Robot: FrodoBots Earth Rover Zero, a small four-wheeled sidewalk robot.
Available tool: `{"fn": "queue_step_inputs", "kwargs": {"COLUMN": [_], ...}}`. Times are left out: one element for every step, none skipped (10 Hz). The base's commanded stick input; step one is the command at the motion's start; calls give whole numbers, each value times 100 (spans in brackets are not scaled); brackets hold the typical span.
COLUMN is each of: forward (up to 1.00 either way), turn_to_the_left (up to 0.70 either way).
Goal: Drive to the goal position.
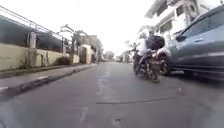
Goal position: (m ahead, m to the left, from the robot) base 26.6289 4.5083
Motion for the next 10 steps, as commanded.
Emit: {"fn": "queue_step_inputs", "kwargs": {"forward": [100,100,100,100,100,100,100,100,100,100], "turn_to_the_left": [-30,-30,-30,-30,-28,-7,10,10,10,10]}}
